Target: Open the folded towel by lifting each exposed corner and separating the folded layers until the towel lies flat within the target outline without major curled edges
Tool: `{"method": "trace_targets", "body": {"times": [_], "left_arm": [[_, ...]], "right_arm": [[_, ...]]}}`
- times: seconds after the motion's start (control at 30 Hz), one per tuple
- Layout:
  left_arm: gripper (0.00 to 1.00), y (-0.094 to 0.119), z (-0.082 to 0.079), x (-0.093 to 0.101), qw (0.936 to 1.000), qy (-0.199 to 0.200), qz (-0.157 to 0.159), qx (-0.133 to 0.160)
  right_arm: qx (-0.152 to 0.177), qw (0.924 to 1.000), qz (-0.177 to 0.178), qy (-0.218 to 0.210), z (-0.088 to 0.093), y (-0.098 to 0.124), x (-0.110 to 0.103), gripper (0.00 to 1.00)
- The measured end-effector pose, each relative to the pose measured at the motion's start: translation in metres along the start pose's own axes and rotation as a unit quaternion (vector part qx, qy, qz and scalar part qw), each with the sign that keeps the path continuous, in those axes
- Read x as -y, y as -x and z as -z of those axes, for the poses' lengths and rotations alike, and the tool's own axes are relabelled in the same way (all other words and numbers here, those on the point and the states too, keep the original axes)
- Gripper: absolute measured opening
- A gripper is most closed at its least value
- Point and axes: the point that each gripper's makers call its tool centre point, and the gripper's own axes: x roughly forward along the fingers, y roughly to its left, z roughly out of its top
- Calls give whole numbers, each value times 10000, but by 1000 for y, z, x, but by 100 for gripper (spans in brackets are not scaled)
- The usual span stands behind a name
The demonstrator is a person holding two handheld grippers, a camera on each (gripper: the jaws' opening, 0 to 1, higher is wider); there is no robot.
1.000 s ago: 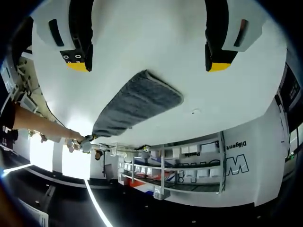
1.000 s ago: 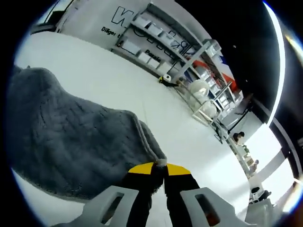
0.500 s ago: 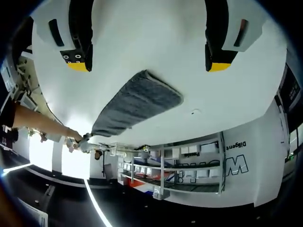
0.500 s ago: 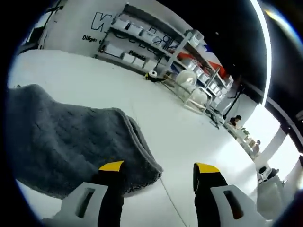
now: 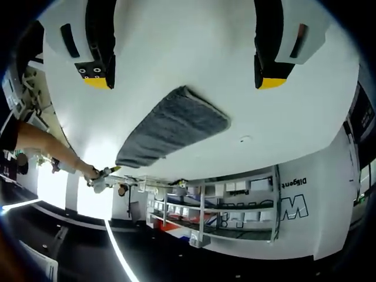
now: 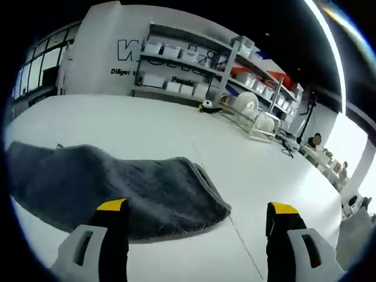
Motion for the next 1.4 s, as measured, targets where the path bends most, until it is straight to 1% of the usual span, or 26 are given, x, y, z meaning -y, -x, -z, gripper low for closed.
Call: {"method": "trace_targets", "body": {"times": [0.03,0.07,0.1,0.13,0.17,0.23,0.33,0.4,0.43,0.5,0.63,0.73,0.83,0.93,1.0,1.07,1.13,1.2,1.27,1.3,1.37,1.4], "left_arm": [[97,-1,-1,0,10000,9,15,7],[97,-1,-1,0,10000,14,26,7],[97,-1,0,1,10000,8,25,4],[97,-1,0,1,10000,0,22,-4],[97,-1,0,2,10000,0,24,-4],[97,-1,0,3,10000,8,23,13],[97,-1,0,1,10000,17,33,13],[97,-1,1,3,10000,19,36,-1],[97,-2,2,2,10000,19,32,-8],[97,-2,2,2,10000,20,29,-21],[97,-1,1,1,10000,30,27,4],[97,-1,0,0,10000,13,23,-6],[97,-1,-1,-1,10000,33,31,1],[97,-1,0,-2,10000,27,6,-26],[97,-2,0,-1,10000,30,13,-22],[97,-1,0,-1,10000,20,4,-23],[97,-2,1,0,10000,18,0,-30],[97,-2,1,-2,10000,22,-12,-44],[97,-2,2,-3,10000,36,-26,-63],[97,-3,3,-4,10000,53,-38,-74],[97,-3,4,-6,9999,54,-65,-101],[97,-3,4,-6,9999,60,-74,-111]], "right_arm": [[-177,9995,-220,151,3,6,-12,99],[-272,9987,-336,284,4,12,-23,99],[-170,9982,-447,355,-1,18,-33,99],[11,9975,-586,392,-7,25,-46,99],[78,9966,-705,410,-11,35,-57,99],[112,9960,-761,445,-13,49,-70,99],[160,9949,-869,476,-17,61,-85,99],[319,9920,-1141,442,-22,66,-99,99],[379,9909,-1259,305,-23,69,-106,99],[374,9876,-1504,252,-20,75,-118,99],[378,9876,-1489,313,-14,82,-127,99],[457,9876,-1465,328,-13,87,-131,99],[422,9870,-1513,334,-8,92,-139,99],[460,9858,-1582,338,-5,95,-148,99],[446,9839,-1679,414,-2,97,-158,99],[497,9801,-1874,425,-1,101,-173,99],[503,9747,-2113,520,2,105,-189,99],[550,9726,-2205,491,4,106,-199,99],[557,9719,-2228,509,7,104,-209,99],[543,9711,-2235,630,9,104,-211,99],[511,9720,-2183,706,10,100,-215,99],[529,9705,-2201,826,10,99,-216,99]]}}
